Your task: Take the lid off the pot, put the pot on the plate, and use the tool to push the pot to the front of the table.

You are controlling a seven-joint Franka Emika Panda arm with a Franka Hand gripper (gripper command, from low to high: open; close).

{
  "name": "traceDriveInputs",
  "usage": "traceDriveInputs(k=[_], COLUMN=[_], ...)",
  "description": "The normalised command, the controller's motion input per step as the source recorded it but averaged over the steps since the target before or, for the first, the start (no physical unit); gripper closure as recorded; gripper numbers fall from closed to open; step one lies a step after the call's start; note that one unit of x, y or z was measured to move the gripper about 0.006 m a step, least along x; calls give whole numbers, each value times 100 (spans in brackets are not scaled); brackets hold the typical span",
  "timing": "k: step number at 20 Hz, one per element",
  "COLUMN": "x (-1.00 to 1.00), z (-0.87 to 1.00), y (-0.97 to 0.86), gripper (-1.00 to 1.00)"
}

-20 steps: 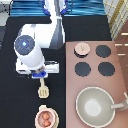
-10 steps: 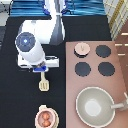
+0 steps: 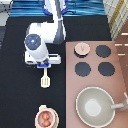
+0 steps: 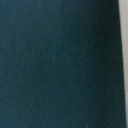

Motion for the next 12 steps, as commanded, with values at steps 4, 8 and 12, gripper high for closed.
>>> traceDriveInputs(k=[4,8,12], x=[-61,-59,-42], z=[98,98,100], y=[24,23,6], gripper=[-100,-100,-100])
